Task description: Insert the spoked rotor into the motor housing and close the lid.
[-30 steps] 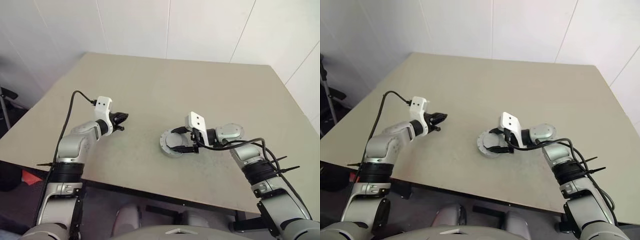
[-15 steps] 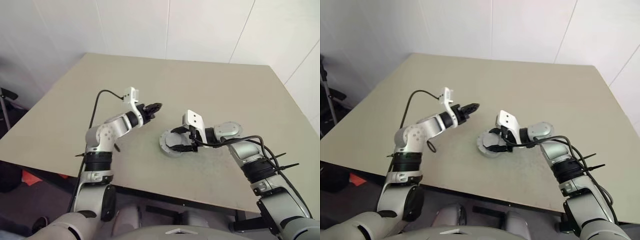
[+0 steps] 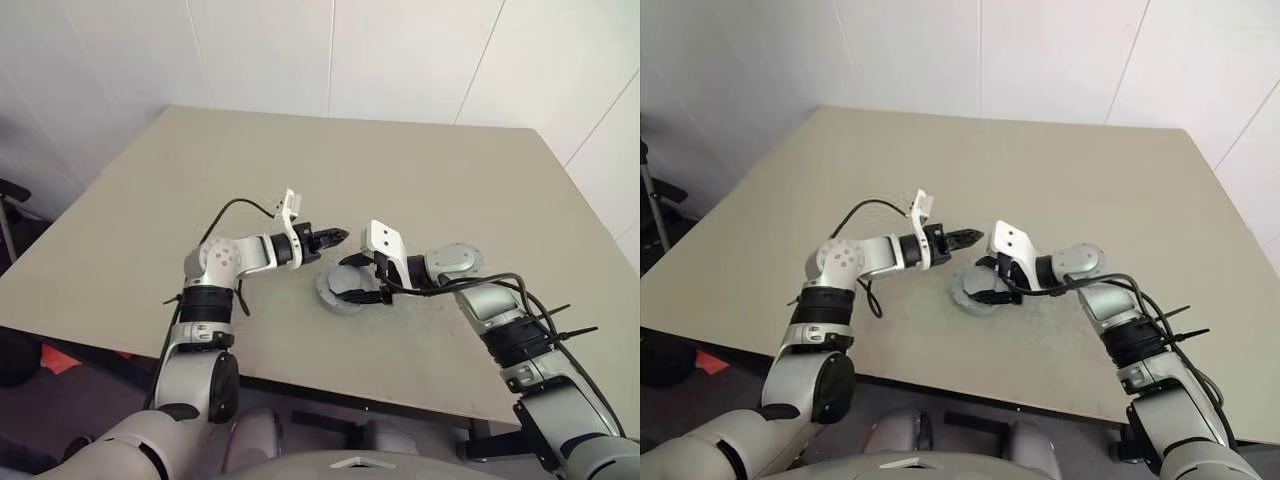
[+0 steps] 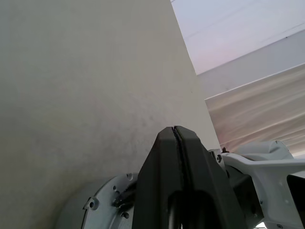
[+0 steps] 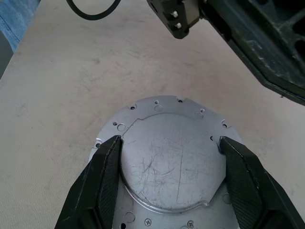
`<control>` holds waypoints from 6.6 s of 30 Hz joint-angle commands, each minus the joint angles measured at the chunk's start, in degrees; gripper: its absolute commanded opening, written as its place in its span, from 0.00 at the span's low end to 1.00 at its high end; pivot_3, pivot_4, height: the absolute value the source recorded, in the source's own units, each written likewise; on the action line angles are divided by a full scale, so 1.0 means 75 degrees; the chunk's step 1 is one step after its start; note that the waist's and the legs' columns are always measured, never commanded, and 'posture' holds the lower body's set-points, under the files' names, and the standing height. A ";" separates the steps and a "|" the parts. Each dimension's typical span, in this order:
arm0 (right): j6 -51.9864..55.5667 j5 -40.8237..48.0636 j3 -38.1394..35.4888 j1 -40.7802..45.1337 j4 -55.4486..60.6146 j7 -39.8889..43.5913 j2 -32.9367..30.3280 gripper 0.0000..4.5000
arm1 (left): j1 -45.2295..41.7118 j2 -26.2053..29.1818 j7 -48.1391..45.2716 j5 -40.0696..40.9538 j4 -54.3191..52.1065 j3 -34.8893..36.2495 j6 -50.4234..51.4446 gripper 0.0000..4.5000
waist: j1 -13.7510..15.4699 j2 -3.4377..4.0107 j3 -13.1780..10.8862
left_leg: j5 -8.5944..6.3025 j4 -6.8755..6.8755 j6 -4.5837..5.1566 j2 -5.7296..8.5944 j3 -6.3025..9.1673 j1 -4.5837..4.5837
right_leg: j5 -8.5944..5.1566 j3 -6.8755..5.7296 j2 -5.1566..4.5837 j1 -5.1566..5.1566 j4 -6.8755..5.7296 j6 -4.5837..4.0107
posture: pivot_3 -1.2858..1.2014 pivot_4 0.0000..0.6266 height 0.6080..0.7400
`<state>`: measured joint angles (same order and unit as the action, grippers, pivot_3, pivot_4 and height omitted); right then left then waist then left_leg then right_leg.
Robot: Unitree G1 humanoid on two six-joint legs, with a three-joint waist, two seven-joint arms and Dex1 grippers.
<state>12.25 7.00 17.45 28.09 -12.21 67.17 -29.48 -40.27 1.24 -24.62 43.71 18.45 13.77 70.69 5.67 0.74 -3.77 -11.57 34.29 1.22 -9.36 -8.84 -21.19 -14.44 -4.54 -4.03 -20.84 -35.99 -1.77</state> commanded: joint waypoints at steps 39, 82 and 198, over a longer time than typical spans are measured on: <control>-0.1145 -0.0140 -0.0211 0.0171 -0.1750 -0.0217 0.0212 1.00 | -0.0013 -0.0038 0.1065 -0.0417 0.0676 0.0550 0.1426 0.00 | -0.0209 0.0009 -0.0026 | 0.0031 -0.0200 -0.0015 0.0080 -0.0010 0.0159 | -0.0038 -0.0006 -0.0039 0.0219 0.0432 0.0062 | 0.52 0.00 1.00; 0.5052 0.3130 -0.3101 0.1014 0.0357 -0.1926 -0.0352 1.00 | -0.0185 0.0126 0.0415 -0.0176 0.0704 0.0730 0.1575 0.00 | 0.0061 0.0009 -0.0026 | 0.0039 -0.0112 0.0123 0.0077 0.0010 -0.0084 | 0.0099 -0.0002 -0.0041 -0.0074 0.0148 -0.0042 | 0.52 0.00 1.00; 1.0416 0.5181 -0.4684 -0.0274 0.0385 -0.4380 0.1114 1.00 | 0.0024 0.0357 0.0446 -0.0295 0.0726 0.0645 0.1476 0.00 | 0.0285 0.0009 -0.0017 | 0.0125 -0.0180 -0.0076 0.0025 0.0001 0.0083 | 0.0117 -0.0016 -0.0016 0.0020 0.0155 0.0006 | 0.52 0.00 1.00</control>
<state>89.09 45.06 -17.70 24.89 -8.98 35.04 -22.55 -39.77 3.65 -20.94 41.33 24.73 18.36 82.21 7.81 0.81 -3.89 -10.63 32.92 0.64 -9.17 -8.83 -20.58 -13.56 -4.66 -4.15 -20.71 -34.83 -1.72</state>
